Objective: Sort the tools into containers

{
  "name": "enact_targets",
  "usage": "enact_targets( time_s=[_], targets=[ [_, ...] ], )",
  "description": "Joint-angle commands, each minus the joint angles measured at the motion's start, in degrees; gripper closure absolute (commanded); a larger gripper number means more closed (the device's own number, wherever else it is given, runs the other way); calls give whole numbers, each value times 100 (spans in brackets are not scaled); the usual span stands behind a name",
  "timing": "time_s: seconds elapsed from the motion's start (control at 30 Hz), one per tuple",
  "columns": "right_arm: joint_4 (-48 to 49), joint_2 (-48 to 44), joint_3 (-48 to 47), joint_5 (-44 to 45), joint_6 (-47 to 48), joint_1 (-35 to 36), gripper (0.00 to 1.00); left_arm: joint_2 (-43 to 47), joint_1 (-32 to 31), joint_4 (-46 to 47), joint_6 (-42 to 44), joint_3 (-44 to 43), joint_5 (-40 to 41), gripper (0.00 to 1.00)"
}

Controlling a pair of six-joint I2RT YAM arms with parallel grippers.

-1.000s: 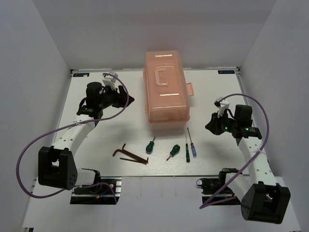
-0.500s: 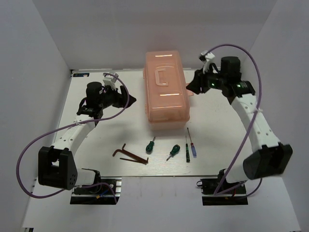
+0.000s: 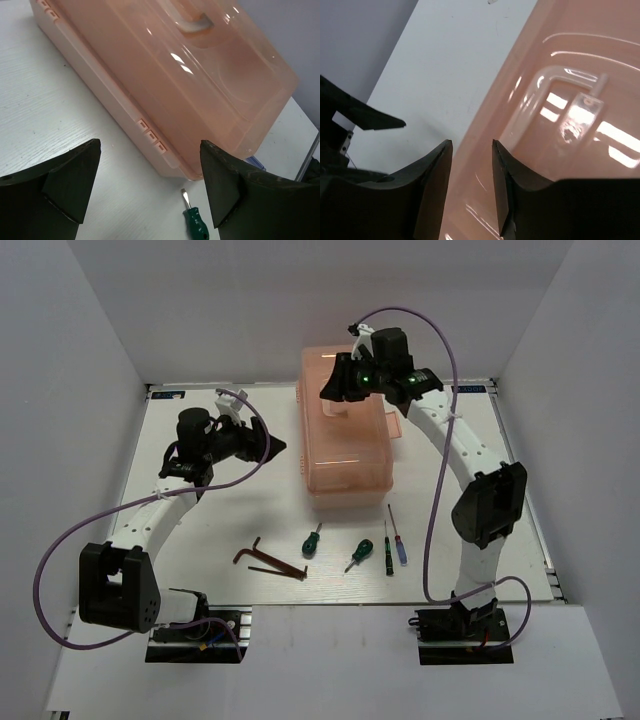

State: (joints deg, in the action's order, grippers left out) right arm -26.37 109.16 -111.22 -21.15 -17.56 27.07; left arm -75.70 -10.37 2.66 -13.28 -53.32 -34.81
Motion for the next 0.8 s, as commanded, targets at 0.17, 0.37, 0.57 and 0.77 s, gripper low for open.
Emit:
enact_targets(
  time_s=[0.17, 0.37, 0.57, 0.77],
  targets=[
    [0, 614, -735, 1269, -520, 369, 45, -32, -9, 464, 106, -21, -623, 8],
    [-26, 843, -805, 1849, -354, 475, 44, -32, -9, 517, 53, 32, -677, 8],
    [0, 879, -866, 2079, -222, 466, 44, -32, -9, 569, 53, 85, -677, 7],
    [-61, 905, -735, 2317, -177, 475, 44, -138, -9, 622, 1, 85, -677, 7]
  ],
)
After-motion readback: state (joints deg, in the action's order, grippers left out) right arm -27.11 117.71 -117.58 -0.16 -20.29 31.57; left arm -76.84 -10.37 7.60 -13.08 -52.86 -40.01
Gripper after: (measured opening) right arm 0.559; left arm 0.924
